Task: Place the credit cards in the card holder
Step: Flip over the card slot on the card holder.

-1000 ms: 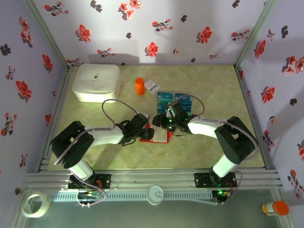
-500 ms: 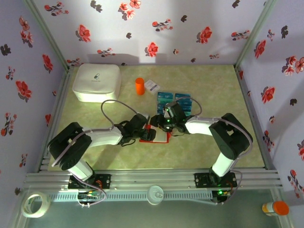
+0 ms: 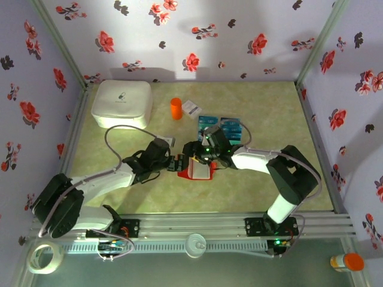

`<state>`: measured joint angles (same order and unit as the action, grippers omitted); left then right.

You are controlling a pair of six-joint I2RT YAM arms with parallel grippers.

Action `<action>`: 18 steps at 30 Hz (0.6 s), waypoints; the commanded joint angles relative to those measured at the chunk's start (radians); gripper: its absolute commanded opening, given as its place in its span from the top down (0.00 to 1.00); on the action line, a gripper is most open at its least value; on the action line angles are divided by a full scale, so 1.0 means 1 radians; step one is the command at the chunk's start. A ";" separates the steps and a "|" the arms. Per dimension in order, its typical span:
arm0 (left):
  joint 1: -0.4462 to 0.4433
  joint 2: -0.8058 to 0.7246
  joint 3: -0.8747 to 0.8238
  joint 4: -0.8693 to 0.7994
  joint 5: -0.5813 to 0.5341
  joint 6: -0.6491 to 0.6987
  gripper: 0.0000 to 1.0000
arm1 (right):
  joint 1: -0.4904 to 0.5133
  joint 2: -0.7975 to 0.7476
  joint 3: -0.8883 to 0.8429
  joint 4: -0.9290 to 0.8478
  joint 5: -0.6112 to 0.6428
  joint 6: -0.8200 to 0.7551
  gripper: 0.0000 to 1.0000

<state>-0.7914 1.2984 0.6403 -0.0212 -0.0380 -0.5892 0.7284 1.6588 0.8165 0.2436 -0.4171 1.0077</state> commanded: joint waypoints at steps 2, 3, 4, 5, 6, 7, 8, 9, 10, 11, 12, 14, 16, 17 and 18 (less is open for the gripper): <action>0.044 -0.053 -0.041 -0.013 -0.026 -0.047 0.01 | 0.039 0.066 0.042 0.014 0.012 0.031 0.45; 0.053 -0.066 -0.053 -0.014 -0.026 -0.050 0.01 | 0.044 0.083 0.050 0.027 0.013 0.039 0.45; 0.064 -0.076 -0.064 -0.015 -0.025 -0.054 0.00 | 0.047 0.101 0.056 0.040 0.011 0.047 0.45; 0.069 -0.086 -0.072 -0.016 -0.023 -0.056 0.00 | 0.049 0.118 0.059 0.056 0.006 0.049 0.45; 0.079 -0.095 -0.080 -0.017 -0.022 -0.059 0.00 | 0.051 0.133 0.063 0.074 0.001 0.056 0.45; 0.086 -0.102 -0.087 -0.017 -0.018 -0.059 0.00 | 0.051 0.147 0.064 0.086 -0.002 0.063 0.45; 0.094 -0.104 -0.092 -0.018 -0.012 -0.060 0.00 | 0.051 0.159 0.065 0.096 -0.003 0.068 0.45; 0.100 -0.104 -0.096 -0.018 -0.005 -0.058 0.00 | 0.051 0.167 0.064 0.100 -0.004 0.070 0.45; 0.105 -0.103 -0.099 -0.016 0.001 -0.057 0.00 | 0.051 0.172 0.062 0.103 -0.004 0.071 0.45; 0.110 -0.099 -0.099 -0.016 0.008 -0.054 0.00 | 0.051 0.176 0.060 0.109 -0.006 0.072 0.45; 0.113 -0.093 -0.098 -0.014 0.012 -0.051 0.00 | 0.051 0.176 0.059 0.109 -0.008 0.071 0.45; 0.119 -0.080 -0.093 -0.012 0.022 -0.047 0.00 | 0.051 0.172 0.056 0.108 -0.009 0.065 0.45; 0.121 -0.064 -0.086 -0.008 0.031 -0.043 0.00 | 0.049 0.163 0.052 0.105 -0.009 0.061 0.45; 0.120 -0.054 -0.081 -0.006 0.034 -0.041 0.00 | 0.049 0.155 0.051 0.101 -0.008 0.058 0.45; 0.120 -0.047 -0.077 -0.005 0.037 -0.040 0.00 | 0.048 0.148 0.050 0.096 -0.005 0.054 0.45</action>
<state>-0.6777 1.2282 0.5476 -0.0360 -0.0223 -0.6235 0.7715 1.8309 0.8700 0.3332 -0.4183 1.0592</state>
